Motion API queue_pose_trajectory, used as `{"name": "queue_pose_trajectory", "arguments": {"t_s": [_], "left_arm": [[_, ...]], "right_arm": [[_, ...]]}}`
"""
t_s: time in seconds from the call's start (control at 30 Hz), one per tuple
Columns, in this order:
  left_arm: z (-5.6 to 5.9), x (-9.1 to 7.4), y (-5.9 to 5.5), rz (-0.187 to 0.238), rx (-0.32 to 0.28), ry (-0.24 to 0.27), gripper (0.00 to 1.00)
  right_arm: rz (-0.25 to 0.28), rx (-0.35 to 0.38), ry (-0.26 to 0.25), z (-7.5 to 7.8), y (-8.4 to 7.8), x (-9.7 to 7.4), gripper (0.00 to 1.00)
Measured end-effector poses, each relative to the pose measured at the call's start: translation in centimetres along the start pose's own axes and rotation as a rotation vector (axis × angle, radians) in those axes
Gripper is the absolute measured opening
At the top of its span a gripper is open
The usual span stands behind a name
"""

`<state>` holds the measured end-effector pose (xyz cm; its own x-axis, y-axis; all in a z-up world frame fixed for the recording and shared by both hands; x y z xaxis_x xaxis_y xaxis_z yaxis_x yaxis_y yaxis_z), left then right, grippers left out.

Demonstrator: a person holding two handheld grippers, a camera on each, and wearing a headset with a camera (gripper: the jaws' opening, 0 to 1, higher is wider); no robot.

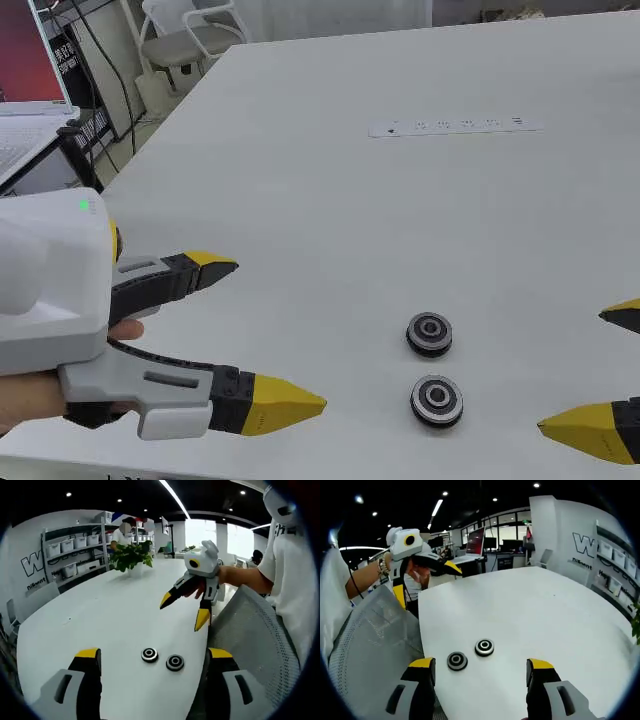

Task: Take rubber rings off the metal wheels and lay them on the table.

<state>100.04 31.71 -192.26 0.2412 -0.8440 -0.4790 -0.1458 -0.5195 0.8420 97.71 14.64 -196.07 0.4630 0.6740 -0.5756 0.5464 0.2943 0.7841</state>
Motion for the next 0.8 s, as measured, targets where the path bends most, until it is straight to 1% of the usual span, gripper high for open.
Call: {"name": "queue_pose_trajectory", "arguments": {"t_s": [0.17,0.33,0.53,0.63,0.7,0.8], "left_arm": [[0.4,0.4,0.0,0.002,0.006,-0.022,0.81],[0.5,0.8,0.1,0.005,0.020,-0.038,0.80],[0.4,1.6,0.4,0.017,0.033,-0.053,0.78],[0.3,2.1,0.6,0.022,0.046,-0.068,0.76],[0.2,2.4,0.7,0.028,0.051,-0.073,0.75],[0.1,3.2,0.7,0.035,0.061,-0.079,0.73]], "right_arm": [[-0.002,-0.006,0.020,-0.3,-0.4,0.3,0.71],[-0.005,-0.010,0.030,-0.4,-0.6,0.7,0.71],[0.000,-0.018,0.061,-0.8,-0.9,1.3,0.69],[-0.004,-0.020,0.072,-0.9,-1.2,1.7,0.66],[-0.001,-0.034,0.081,-1.0,-1.4,1.9,0.63],[-0.016,-0.047,0.090,-1.1,-1.8,2.3,0.59]]}}
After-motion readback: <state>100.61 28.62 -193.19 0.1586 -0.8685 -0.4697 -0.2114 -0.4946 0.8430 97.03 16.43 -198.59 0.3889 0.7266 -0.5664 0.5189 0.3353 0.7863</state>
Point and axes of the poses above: the centre of the closed fingertips' face, and the gripper's own axes: x roughly forward along the fingers, z roughly to its right, y roughly out of its top, the point moved 6 cm from there along -x, roughly backward along the fingers, and after that the axes turned 13 degrees about x, right-handed, at the moved point
